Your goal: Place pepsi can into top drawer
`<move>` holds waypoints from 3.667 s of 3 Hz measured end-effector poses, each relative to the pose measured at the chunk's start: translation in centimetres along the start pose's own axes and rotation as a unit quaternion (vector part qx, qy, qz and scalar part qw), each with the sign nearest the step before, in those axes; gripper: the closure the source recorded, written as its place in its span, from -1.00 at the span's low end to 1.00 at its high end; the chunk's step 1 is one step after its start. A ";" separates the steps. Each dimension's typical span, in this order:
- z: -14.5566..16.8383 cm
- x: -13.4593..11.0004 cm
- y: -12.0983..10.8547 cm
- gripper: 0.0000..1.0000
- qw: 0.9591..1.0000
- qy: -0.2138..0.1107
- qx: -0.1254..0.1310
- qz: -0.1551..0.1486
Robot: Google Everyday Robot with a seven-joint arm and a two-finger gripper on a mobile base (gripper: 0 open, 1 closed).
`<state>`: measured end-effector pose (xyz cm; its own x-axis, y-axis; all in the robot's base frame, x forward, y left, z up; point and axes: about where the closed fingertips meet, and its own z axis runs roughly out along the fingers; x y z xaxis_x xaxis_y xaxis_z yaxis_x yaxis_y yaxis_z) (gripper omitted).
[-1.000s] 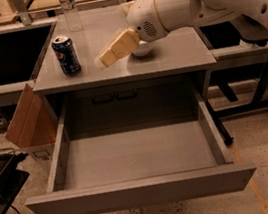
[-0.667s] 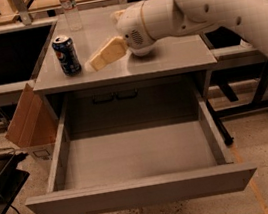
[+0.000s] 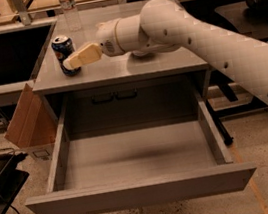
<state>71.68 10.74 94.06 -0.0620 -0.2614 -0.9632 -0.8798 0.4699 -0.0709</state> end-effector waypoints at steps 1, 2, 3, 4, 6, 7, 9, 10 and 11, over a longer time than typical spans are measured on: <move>3.4 -0.1 -1.4 -1.00 0.999 -0.033 0.011 0.016; 6.2 -0.5 -1.6 -1.00 0.998 -0.056 0.012 0.020; 8.7 -0.6 -1.4 -1.00 0.998 -0.063 0.005 0.022; 10.5 -0.2 -1.2 -0.72 0.998 -0.059 0.002 0.017; 12.2 1.0 -0.7 0.21 0.998 -0.052 -0.003 0.018; 11.0 -0.6 0.1 0.82 0.997 -0.072 -0.021 0.009; 1.0 -2.2 5.5 1.00 0.985 -0.114 -0.121 -0.057; -0.9 1.2 8.6 1.00 0.983 -0.082 -0.149 -0.075; -2.1 7.9 12.8 1.00 0.980 -0.008 -0.170 -0.102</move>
Offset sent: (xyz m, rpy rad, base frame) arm 0.0646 0.0718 -0.0116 0.1700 -0.0458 -0.0295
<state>58.96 12.97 86.12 0.1363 -0.3053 -0.9425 -0.9796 0.1003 -0.1741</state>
